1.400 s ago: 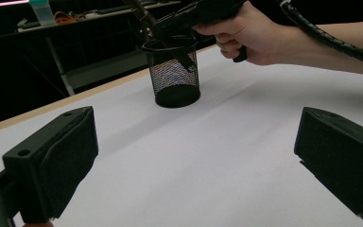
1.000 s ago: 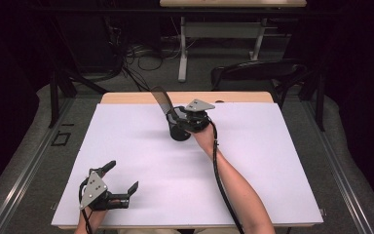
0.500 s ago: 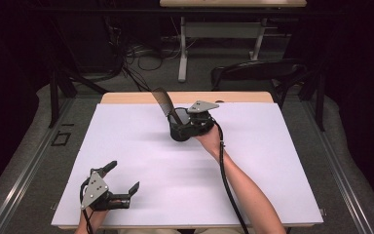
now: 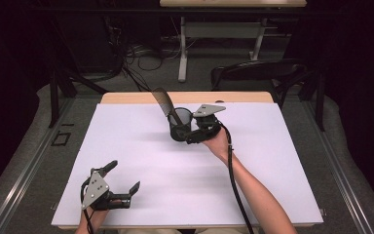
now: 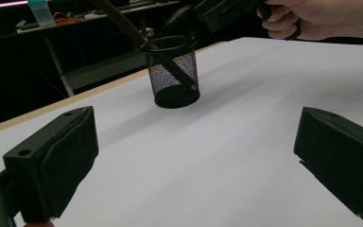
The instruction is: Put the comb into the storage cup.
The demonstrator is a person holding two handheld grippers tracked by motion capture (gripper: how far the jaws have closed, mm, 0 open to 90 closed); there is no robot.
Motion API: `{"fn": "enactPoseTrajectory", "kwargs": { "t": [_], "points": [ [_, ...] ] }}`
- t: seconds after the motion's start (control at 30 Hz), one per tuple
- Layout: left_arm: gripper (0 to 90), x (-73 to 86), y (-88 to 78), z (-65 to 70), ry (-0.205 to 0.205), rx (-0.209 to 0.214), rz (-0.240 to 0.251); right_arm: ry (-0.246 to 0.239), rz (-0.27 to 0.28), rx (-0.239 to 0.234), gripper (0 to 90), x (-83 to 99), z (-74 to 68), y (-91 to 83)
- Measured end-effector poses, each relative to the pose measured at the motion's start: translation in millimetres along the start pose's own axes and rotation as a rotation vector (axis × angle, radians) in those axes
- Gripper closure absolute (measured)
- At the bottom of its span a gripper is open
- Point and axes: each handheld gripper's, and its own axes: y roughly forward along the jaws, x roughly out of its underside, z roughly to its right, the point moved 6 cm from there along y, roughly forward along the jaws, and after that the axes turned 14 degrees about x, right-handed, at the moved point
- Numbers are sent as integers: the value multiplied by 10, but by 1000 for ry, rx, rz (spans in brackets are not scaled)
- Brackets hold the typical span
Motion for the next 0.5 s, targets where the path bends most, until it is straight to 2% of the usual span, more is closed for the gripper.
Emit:
{"fn": "enactPoseTrajectory", "kwargs": {
  "t": [0.5],
  "points": [
    [6,5,-39,-10,-4,-11,1,-5,-92,-37,0,223,12,-262]
  ]
}}
